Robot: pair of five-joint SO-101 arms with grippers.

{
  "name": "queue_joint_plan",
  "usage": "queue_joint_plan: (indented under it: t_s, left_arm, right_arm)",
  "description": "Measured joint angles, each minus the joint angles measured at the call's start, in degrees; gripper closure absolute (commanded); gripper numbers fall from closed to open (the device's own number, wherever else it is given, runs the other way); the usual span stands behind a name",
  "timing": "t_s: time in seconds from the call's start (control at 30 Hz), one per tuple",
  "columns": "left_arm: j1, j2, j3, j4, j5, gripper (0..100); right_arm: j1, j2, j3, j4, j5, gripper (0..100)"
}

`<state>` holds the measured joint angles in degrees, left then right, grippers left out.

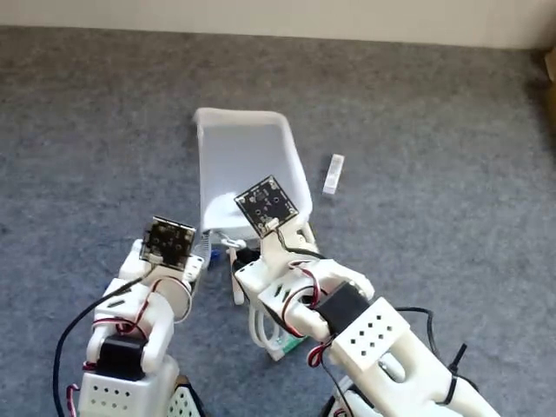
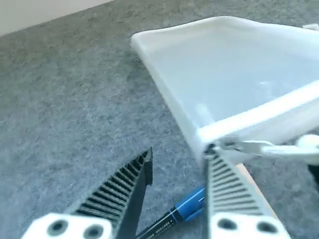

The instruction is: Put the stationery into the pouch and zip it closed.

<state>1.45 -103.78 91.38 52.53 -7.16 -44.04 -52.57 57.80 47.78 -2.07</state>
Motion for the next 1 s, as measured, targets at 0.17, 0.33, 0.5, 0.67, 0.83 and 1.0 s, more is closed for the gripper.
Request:
queue_joint_plan:
  t_s: [0.17, 0.33, 0.5, 0.67, 0.83, 1.0]
  left_arm:
    - [0.09, 0.0, 0.0, -0.09, -3.96, 96]
    - [0.18, 0.0, 0.0, -0.18, -4.4, 98]
    - [0.18, -0.18, 0.0, -0.18, -4.4, 99]
    - [-0.09, -0.09, 0.0, -0.35, -4.4, 99]
    - [-0.09, -0.09, 0.0, -0.35, -4.4, 99]
    - [-1.05, -0.09, 0.0, -0.44, -4.4, 99]
  right_arm:
    - [0.79, -0.18, 0.0, 0.0, 0.0, 99.5]
    - [4.75, -0.26, 0.0, 0.0, 0.18, 99.5]
    - [7.47, -0.35, 0.0, 0.0, 0.18, 99.5]
    - [10.46, -0.35, 0.0, 0.0, 0.26, 99.5]
    - [13.01, -0.35, 0.0, 0.0, 0.26, 99.5]
    - [16.97, -0.35, 0.0, 0.0, 0.26, 99.5]
